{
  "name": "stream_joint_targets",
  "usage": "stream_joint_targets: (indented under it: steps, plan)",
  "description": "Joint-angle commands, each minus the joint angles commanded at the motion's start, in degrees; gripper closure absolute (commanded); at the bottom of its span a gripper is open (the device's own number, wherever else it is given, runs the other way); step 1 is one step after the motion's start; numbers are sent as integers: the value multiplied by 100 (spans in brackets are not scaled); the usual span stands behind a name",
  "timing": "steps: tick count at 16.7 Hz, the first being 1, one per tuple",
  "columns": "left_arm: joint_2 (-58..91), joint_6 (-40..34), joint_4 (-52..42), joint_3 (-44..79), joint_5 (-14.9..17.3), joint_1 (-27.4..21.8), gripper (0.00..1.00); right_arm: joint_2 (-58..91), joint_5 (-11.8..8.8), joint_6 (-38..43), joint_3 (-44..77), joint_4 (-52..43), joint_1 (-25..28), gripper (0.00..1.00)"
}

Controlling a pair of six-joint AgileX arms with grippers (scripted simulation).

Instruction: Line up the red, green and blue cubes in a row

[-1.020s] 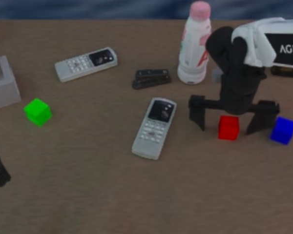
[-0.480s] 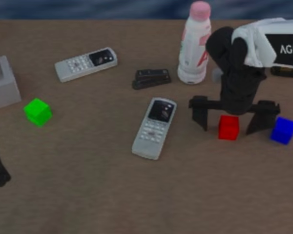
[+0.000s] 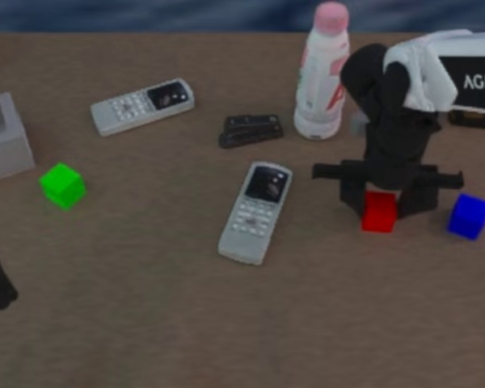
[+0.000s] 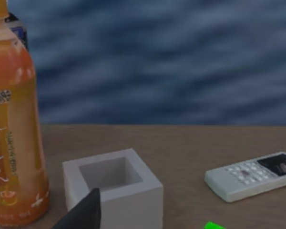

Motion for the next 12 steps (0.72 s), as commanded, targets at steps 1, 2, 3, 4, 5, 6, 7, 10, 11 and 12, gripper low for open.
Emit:
stream_joint_targets:
  steps: [1, 2, 3, 4, 5, 6, 7, 10, 11, 12]
  plan:
    - [0, 0, 0, 0, 0, 0, 0, 0, 0, 0, 0, 0, 0, 100]
    - [0, 0, 0, 0, 0, 0, 0, 0, 0, 0, 0, 0, 0, 100]
    - [0, 0, 0, 0, 0, 0, 0, 0, 0, 0, 0, 0, 0, 100]
    - [0, 0, 0, 0, 0, 0, 0, 0, 0, 0, 0, 0, 0, 100]
    - [0, 0, 0, 0, 0, 0, 0, 0, 0, 0, 0, 0, 0, 100]
    - [0, 0, 0, 0, 0, 0, 0, 0, 0, 0, 0, 0, 0, 100]
    - [0, 0, 0, 0, 0, 0, 0, 0, 0, 0, 0, 0, 0, 100]
    - [0, 0, 0, 0, 0, 0, 0, -224, 96, -58, 73, -123, -16, 100]
    - [0, 0, 0, 0, 0, 0, 0, -247, 95, -61, 140, -203, -7, 100]
    - [0, 0, 0, 0, 0, 0, 0, -288, 96, -61, 241, -341, 0, 100]
